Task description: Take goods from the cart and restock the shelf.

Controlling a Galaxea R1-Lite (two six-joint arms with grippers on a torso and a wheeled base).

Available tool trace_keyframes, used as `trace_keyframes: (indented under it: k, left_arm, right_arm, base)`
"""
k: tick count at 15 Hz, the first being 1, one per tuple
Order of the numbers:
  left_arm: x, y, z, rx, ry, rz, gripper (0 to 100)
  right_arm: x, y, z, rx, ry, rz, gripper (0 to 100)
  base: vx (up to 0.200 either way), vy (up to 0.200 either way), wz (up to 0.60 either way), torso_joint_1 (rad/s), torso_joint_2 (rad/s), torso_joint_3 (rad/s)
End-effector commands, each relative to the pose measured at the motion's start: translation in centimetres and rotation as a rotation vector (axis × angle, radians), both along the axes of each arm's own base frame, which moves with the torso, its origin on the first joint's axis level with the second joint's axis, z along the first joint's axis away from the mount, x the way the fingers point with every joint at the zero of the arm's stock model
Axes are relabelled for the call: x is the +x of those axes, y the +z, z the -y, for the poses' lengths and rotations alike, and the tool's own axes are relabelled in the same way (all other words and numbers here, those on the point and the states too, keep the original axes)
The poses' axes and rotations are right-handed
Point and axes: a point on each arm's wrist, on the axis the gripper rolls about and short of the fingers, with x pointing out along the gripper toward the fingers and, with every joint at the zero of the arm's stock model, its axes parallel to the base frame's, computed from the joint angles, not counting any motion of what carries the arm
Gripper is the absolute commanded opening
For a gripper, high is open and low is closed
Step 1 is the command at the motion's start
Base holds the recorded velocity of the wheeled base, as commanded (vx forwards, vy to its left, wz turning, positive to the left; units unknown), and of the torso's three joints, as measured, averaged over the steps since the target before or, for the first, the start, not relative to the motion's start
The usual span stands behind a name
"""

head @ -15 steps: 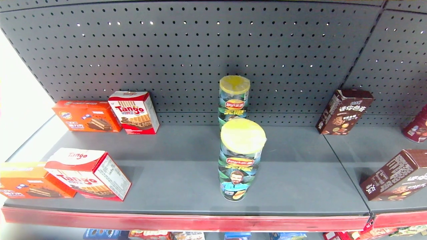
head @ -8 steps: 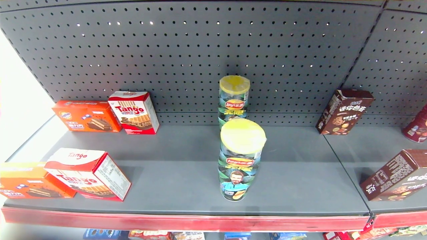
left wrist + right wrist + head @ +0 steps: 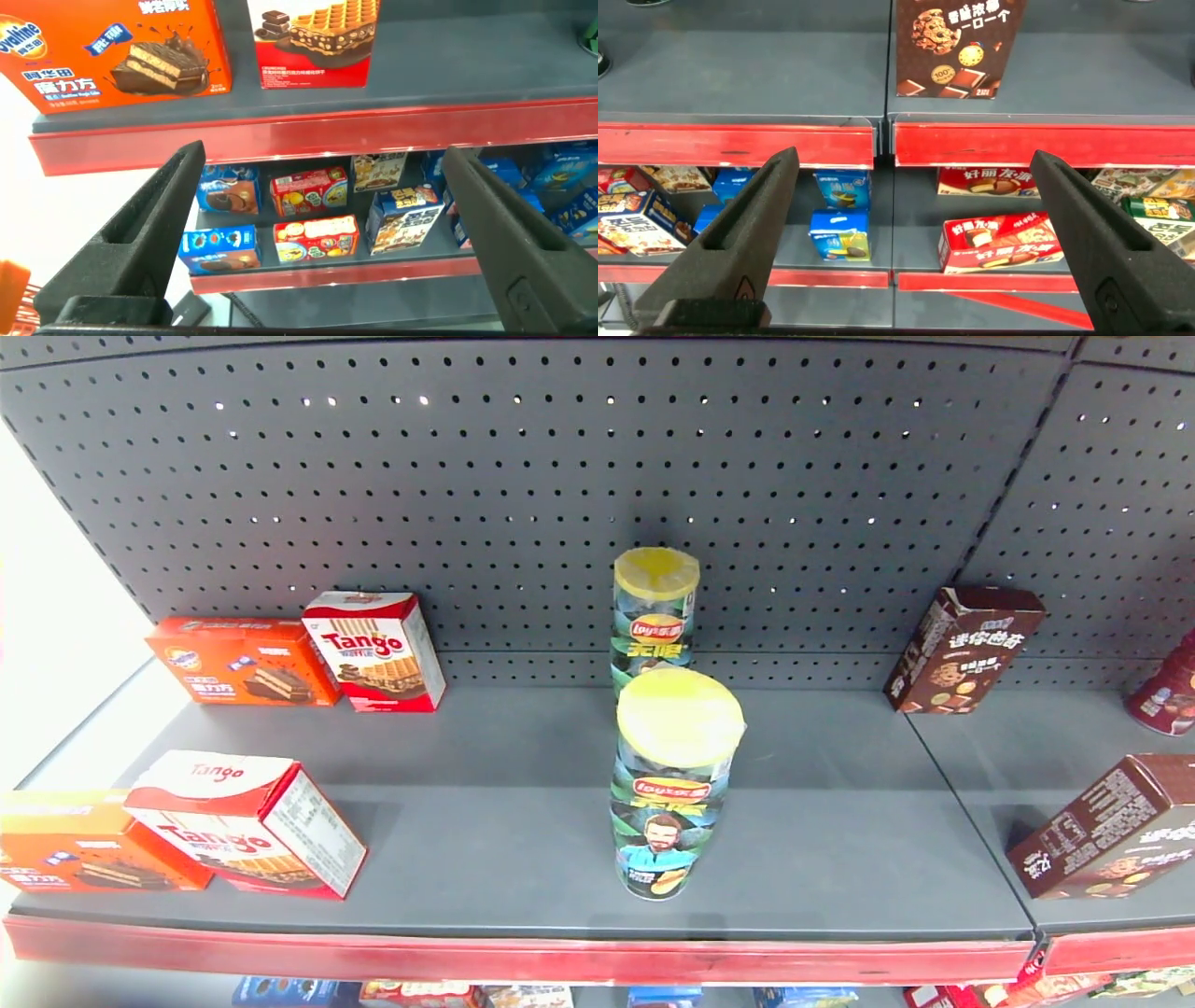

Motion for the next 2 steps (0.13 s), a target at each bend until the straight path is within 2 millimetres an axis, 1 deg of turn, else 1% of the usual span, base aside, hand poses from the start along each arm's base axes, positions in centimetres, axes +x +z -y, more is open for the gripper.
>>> trace_keyframes:
  k: [1,2]
  left_arm:
    - [0.00,-0.01,0.00,0.000,-0.001,0.000,100]
    - [0.00,-0.01,0.00,0.000,-0.001,0.000,100]
  right_arm:
    - [0.00,0.00,0.00,0.000,0.001,0.000,100]
    - [0.00,0.00,0.00,0.001,0.000,0.000,100]
  base:
    - [0.000,0.000,0.00,0.000,0.00,0.000]
    - [0.000,0.000,0.00,0.000,0.00,0.000]
